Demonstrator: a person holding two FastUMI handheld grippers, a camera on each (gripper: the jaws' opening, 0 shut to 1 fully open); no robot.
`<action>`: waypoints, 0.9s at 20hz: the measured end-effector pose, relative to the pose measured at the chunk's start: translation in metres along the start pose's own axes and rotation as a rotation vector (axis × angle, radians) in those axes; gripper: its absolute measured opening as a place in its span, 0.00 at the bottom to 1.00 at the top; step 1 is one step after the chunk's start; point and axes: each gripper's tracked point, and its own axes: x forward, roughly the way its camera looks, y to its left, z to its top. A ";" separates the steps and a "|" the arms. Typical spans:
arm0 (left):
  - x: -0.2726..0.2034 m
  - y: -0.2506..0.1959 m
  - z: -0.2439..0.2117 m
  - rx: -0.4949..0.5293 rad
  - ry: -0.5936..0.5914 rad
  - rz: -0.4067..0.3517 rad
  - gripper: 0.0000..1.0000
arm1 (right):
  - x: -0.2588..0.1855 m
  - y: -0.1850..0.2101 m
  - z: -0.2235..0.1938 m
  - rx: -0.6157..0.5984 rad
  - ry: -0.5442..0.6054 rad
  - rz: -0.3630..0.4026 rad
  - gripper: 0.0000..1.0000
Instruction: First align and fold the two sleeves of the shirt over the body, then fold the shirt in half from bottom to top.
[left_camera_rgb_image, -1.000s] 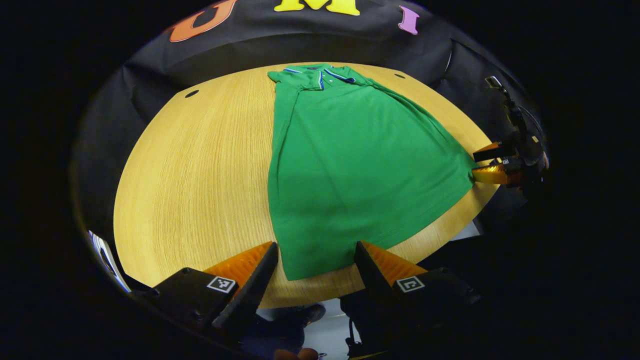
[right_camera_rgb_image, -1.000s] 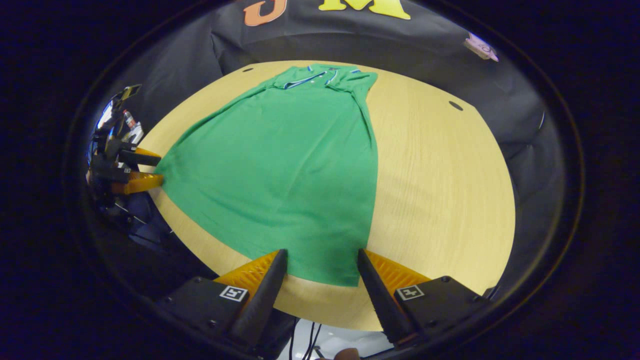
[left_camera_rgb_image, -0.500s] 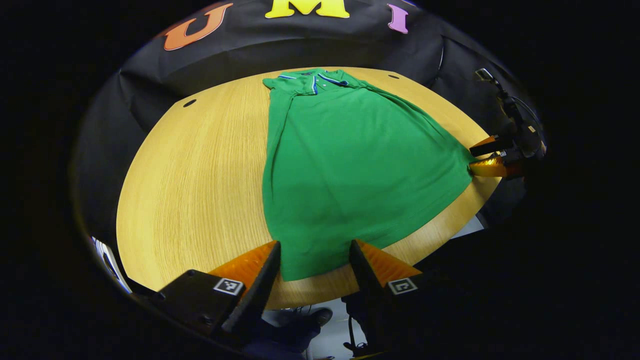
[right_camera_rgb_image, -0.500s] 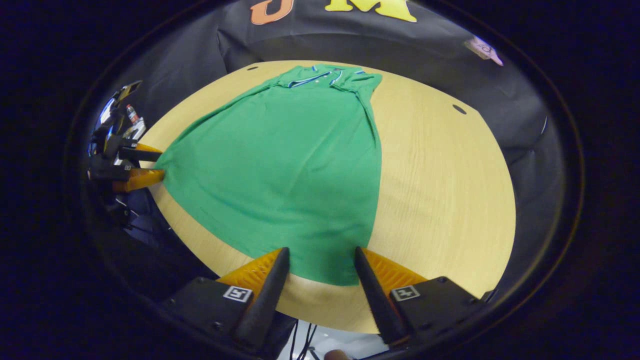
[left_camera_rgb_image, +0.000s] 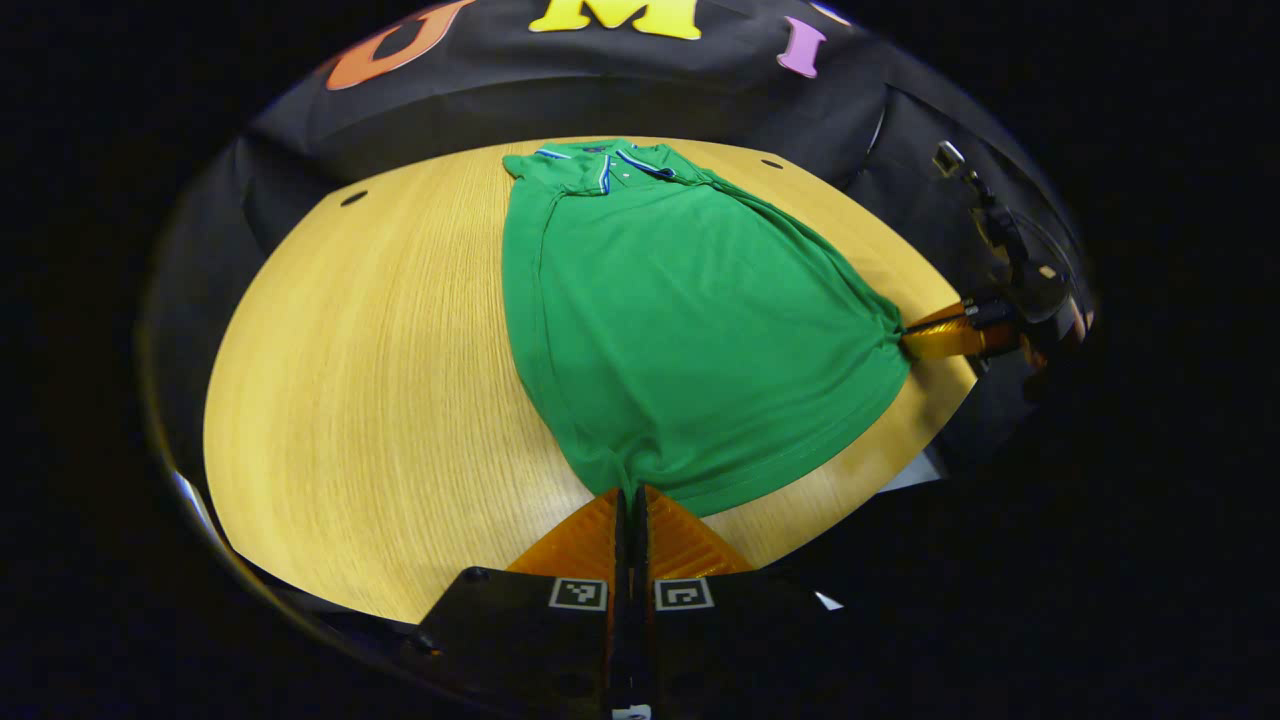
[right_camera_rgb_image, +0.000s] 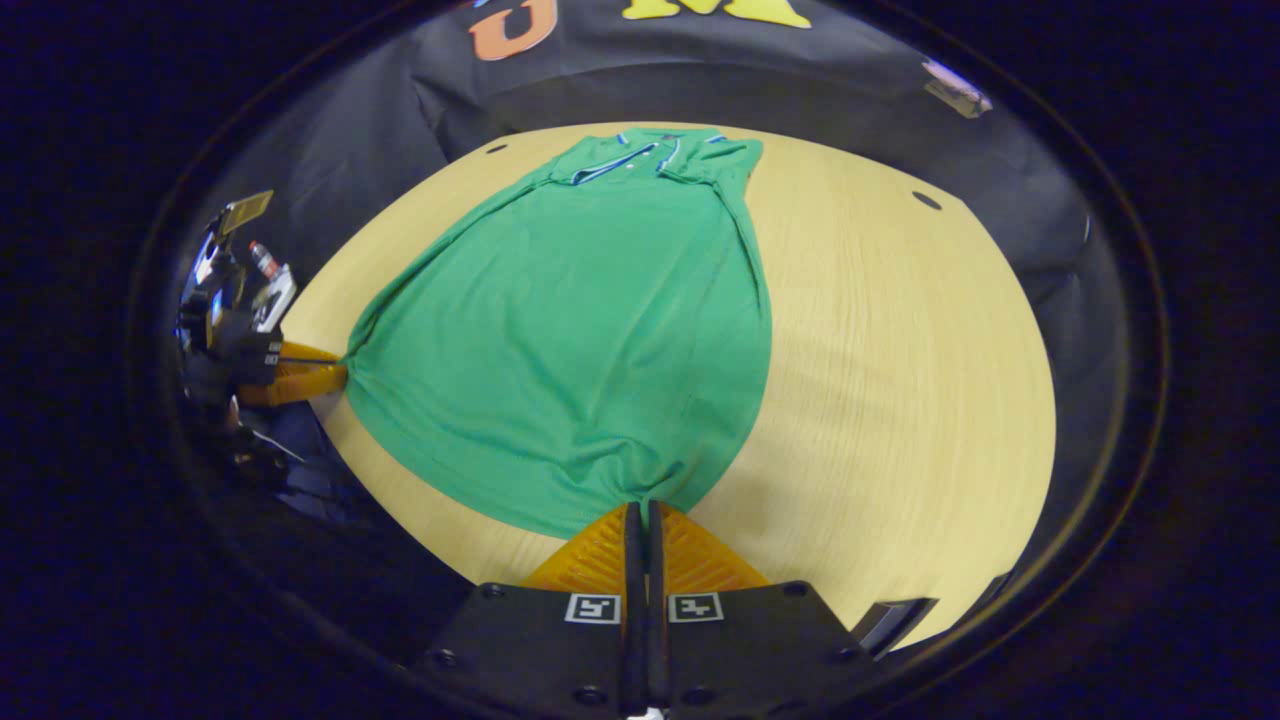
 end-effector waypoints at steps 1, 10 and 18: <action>-0.001 0.002 0.003 -0.008 -0.008 -0.009 0.03 | -0.002 0.001 0.004 0.014 -0.007 0.008 0.02; -0.033 -0.010 0.068 0.021 -0.119 -0.092 0.04 | -0.035 0.009 0.067 0.146 -0.122 0.106 0.03; -0.036 0.014 0.190 -0.006 -0.292 -0.082 0.04 | -0.069 -0.012 0.180 0.259 -0.279 0.158 0.03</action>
